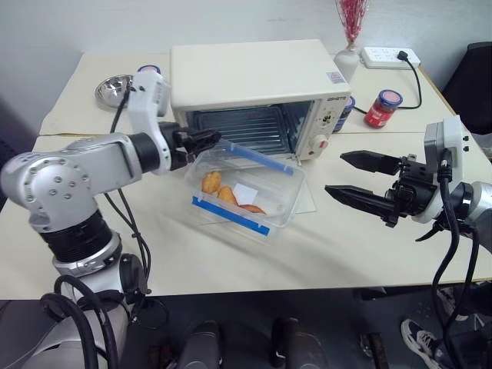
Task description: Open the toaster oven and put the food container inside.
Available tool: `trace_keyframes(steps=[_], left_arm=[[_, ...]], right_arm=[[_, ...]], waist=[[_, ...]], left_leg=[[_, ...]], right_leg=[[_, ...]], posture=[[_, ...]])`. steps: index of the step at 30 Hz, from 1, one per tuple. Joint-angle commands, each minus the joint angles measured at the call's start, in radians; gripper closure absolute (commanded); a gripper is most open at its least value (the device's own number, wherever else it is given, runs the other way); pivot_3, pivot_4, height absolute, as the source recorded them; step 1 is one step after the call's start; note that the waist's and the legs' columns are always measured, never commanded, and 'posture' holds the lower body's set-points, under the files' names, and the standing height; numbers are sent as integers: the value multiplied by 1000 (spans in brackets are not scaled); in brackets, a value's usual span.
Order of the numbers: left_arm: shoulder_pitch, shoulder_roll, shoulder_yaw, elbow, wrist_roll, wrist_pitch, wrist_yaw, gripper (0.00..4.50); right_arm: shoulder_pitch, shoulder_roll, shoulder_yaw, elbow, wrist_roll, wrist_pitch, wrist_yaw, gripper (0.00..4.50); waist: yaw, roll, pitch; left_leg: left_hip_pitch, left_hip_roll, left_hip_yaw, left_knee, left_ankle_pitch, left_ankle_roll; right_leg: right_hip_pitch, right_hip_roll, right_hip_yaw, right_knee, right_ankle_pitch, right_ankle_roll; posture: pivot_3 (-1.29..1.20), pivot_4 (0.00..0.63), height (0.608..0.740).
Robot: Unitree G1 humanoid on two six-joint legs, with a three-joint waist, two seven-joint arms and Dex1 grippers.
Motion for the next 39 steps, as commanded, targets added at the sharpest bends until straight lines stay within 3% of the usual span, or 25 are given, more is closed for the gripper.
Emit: trace_keyframes(steps=[1,6,8,11,16,18,28,39], left_arm=[[2,95,81,-41,-82,-33,-127,1793],[85,231,145,-13,-188,-63,-319,1793],[167,312,140,-26,-229,-102,-443,2177],[362,465,93,-74,-264,-195,-722,2984],[555,626,-74,-116,-152,-434,-1006,4494],[594,658,-152,-116,-79,-542,-1062,4500],[515,601,-443,9,194,-850,-1079,4500],[396,430,-488,146,286,-902,-954,4500]], right_arm=[[-11,-27,-6,-24,21,-15,31,0],[-2,-31,-8,-44,67,12,45,0],[15,-36,-7,-69,100,27,54,0],[86,-42,19,-160,164,49,76,631],[162,-41,76,-238,159,44,58,2349],[178,-26,126,-246,110,31,29,3013],[94,156,400,-106,-156,-66,-68,3013],[-21,222,424,65,-317,-146,-72,3013]], waist=[[-1,0,0],[-1,0,0],[-1,0,0],[-3,0,0],[3,0,0],[3,0,0],[-2,1,0],[0,1,0]], left_leg=[[0,0,0,0,0,0],[0,0,0,0,0,0],[1,0,-1,0,0,0],[1,1,-1,-1,0,0],[1,0,0,0,0,0],[3,0,0,0,0,0],[1,0,1,-1,0,1],[-1,0,3,0,0,1]], right_leg=[[0,0,0,0,0,0],[0,0,0,0,0,0],[0,0,0,0,0,0],[0,0,0,-1,0,0],[3,0,0,-3,0,-1],[4,0,0,-4,0,-1],[0,0,1,-1,-1,-1],[0,1,-1,0,-1,-1]], posture=[[0,150,740],[0,150,740],[0,150,740],[0,150,740],[0,150,740],[0,150,740],[0,150,740],[0,150,740]])
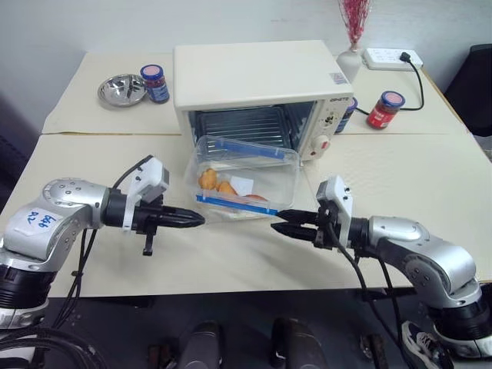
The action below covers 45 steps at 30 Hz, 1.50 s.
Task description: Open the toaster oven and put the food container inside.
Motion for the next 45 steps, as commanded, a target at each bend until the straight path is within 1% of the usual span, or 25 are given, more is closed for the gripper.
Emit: trace_keyframes(steps=[1,6,10,15,23,26,29,34,36,39,40,42,45], left_arm=[[-44,-45,10,27,23,-13,58,4500],[-91,-139,-9,85,88,-41,157,4500],[-130,-224,-9,134,138,-64,251,4500],[-209,-322,-11,244,226,-123,384,4500],[-276,-424,49,327,277,-183,545,4500],[-279,-441,62,329,281,-194,566,4500],[-261,-435,83,295,266,-173,573,4500],[-178,-381,136,105,157,-28,517,4500],[-136,-344,170,17,86,47,485,4500],[-75,-252,242,-89,-12,141,424,4500],[-65,-227,265,-108,-40,164,413,4124],[-53,-178,311,-135,-94,203,391,3724],[-47,-102,370,-163,-160,242,351,2863]], right_arm=[[-41,16,-14,29,-42,-46,2,3013],[-141,83,2,161,-132,-98,-22,3013],[-222,160,19,282,-215,-151,-55,3013],[-359,284,34,517,-350,-287,-135,3013],[-507,396,0,784,-463,-476,-216,3013],[-527,412,-9,831,-477,-511,-220,3013],[-514,404,-12,796,-470,-501,-196,3013],[-424,340,-40,586,-415,-380,-132,3013],[-374,301,-58,475,-373,-307,-108,3013],[-279,215,-101,281,-280,-177,-57,3013],[-252,190,-116,229,-251,-140,-46,3055],[-196,138,-151,137,-194,-72,-30,3055],[-106,66,-206,23,-128,4,-15,3055]], waist=[[-2,0,0],[-11,0,0],[-20,0,0],[-28,0,0],[-30,0,0],[-30,0,0],[-32,0,0],[-40,0,0],[-42,0,0],[-42,0,0],[-42,1,0],[-37,1,0],[-28,1,0]], left_leg=[[0,0,0,0,0,0],[0,0,1,0,0,0],[1,1,1,0,1,-1],[0,0,1,0,2,-2],[0,0,0,0,2,-2],[0,0,-1,0,2,-3],[0,0,-1,0,2,-3],[-1,1,-3,-2,2,-3],[-1,1,-4,-2,2,-3],[-1,1,-6,-1,2,-3],[0,1,-6,-1,2,-3],[0,1,-8,-1,2,-3],[1,1,-8,-1,2,-2]], right_leg=[[0,0,0,0,0,0],[0,0,0,1,0,0],[0,1,0,3,0,0],[0,0,-1,3,0,0],[-1,0,-2,3,0,0],[-1,0,-2,4,0,0],[-1,0,-2,3,0,0],[-1,0,-2,3,0,0],[-1,0,-2,3,0,0],[-1,0,-1,3,0,0],[-1,0,-1,3,0,0],[-1,0,-1,3,0,0],[0,0,0,3,0,0]], posture=[[0,150,740],[0,150,740],[0,150,740],[0,150,740],[0,150,740],[0,150,740],[0,150,740],[0,150,740],[0,150,740],[0,150,740],[0,150,740],[0,150,740],[0,150,740]])
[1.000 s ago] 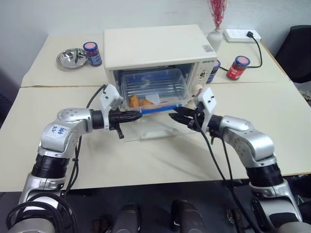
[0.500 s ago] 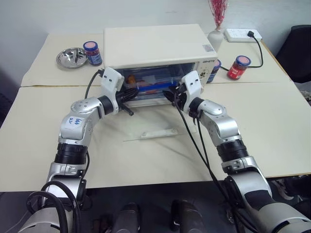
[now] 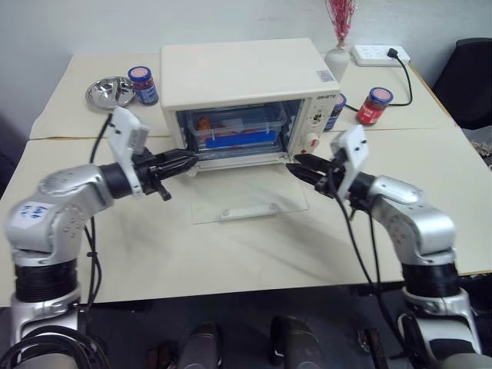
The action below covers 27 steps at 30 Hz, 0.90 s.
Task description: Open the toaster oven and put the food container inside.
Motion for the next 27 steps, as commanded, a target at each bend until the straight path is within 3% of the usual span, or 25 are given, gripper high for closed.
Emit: trace_keyframes(steps=[1,2,9,12,15,20,27], left_arm=[[-3,83,96,-59,-102,48,-50,2523],[-7,109,116,-61,-126,67,-59,2260],[38,360,251,-51,-308,173,-268,2260],[73,465,264,-19,-315,152,-390,2221],[90,551,245,14,-294,100,-499,1628],[38,629,190,74,-271,22,-579,140],[-19,628,134,76,-240,-57,-578,23]], right_arm=[[84,-72,-85,-161,96,88,19,3055],[115,-90,-106,-191,115,111,15,3055],[326,-182,-251,-363,277,227,37,3055],[411,-216,-300,-401,349,249,65,3624],[479,-228,-319,-433,401,257,72,4500],[522,-177,-260,-441,378,219,0,4500],[460,-87,-25,-254,79,45,-139,4500]], waist=[[3,0,0],[4,0,0],[5,0,0],[5,0,0],[5,0,0],[7,0,0],[3,1,0]], left_leg=[[0,0,0,0,0,0],[0,0,0,0,0,0],[1,0,1,-1,0,1],[1,0,2,-2,0,1],[2,0,3,-2,-1,1],[2,0,4,-2,-1,1],[2,0,6,-2,-1,1]], right_leg=[[0,0,0,0,0,0],[0,0,0,0,0,0],[0,0,1,-1,0,0],[0,0,1,-1,0,0],[1,0,2,-2,0,-1],[1,1,2,-1,-1,-1],[0,1,2,-1,-1,-1]], posture=[[0,150,740],[0,150,740],[0,150,740],[0,150,740],[0,150,740],[0,150,740],[0,150,740]])
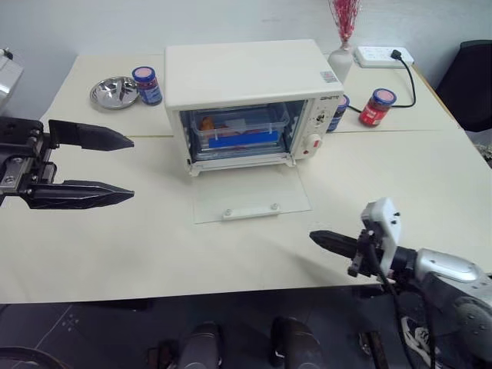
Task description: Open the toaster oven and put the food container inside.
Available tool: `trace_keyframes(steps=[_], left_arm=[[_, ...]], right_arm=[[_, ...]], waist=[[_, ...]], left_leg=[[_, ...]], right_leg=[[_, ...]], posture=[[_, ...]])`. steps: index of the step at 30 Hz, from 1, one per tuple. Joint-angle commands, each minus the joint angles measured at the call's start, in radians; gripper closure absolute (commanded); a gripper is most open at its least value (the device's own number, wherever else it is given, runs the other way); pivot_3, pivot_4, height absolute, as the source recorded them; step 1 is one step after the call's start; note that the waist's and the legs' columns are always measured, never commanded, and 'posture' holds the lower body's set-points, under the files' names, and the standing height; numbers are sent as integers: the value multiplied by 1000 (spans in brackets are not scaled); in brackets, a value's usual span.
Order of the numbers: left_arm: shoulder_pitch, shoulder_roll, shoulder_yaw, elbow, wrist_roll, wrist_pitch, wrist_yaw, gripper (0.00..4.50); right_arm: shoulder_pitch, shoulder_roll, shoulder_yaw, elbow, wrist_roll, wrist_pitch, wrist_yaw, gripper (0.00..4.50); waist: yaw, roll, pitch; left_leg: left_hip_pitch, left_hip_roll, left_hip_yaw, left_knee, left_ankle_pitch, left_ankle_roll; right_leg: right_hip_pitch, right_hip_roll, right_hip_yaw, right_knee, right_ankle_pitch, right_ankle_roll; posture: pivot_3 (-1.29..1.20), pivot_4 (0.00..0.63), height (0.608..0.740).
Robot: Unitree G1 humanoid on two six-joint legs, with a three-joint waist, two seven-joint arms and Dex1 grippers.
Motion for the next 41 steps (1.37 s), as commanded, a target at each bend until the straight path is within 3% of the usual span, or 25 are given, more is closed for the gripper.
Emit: trace_keyframes(steps=[1,8,10,13,18,24,32,37,41], left_arm=[[-31,11,-4,-4,14,-41,2,23],[-34,1,-15,-7,12,-46,9,23],[-31,0,-13,-7,9,-44,11,23],[-19,-3,0,-10,10,-38,26,23],[14,-14,23,-11,16,-43,38,23],[23,-28,29,11,21,-49,50,23],[38,-13,36,62,54,-78,29,0],[58,-4,57,81,79,-92,10,0],[65,1,72,86,83,-88,6,0]], right_arm=[[-41,43,95,124,-155,-120,-56,4500],[-214,160,184,447,-324,-315,-70,4500],[-256,176,181,473,-325,-329,-59,4500],[-320,180,87,365,-171,-228,-31,4500],[-469,81,-55,253,40,-56,0,4500],[-606,-73,-80,310,88,18,103,4500],[-637,-402,-116,484,134,37,490,1959],[-682,-492,-120,574,128,38,593,184],[-694,-503,-116,595,83,-17,609,28]], waist=[[-1,0,0],[-6,0,0],[-5,0,0],[-4,1,1],[-2,5,3],[0,5,3],[-1,5,3],[-5,5,3],[-4,6,3]], left_leg=[[0,0,0,0,0,0],[0,0,1,0,0,0],[0,1,1,0,0,0],[-1,1,1,0,0,0],[-1,1,-1,1,0,0],[-2,1,2,1,0,0],[-2,0,6,1,-1,1],[-2,1,7,1,-1,1],[-2,1,7,1,-1,1]], right_leg=[[0,0,0,0,0,0],[-1,1,1,0,0,0],[-1,1,0,1,0,0],[-1,1,1,1,0,0],[-1,1,0,1,0,0],[-1,1,-1,1,0,0],[-1,1,0,0,0,0],[-2,1,0,0,0,0],[-2,1,0,0,0,0]], posture=[[0,150,740],[0,150,740],[0,150,740],[0,150,740],[0,150,740],[0,150,740],[0,150,740],[0,150,740],[0,150,740]])
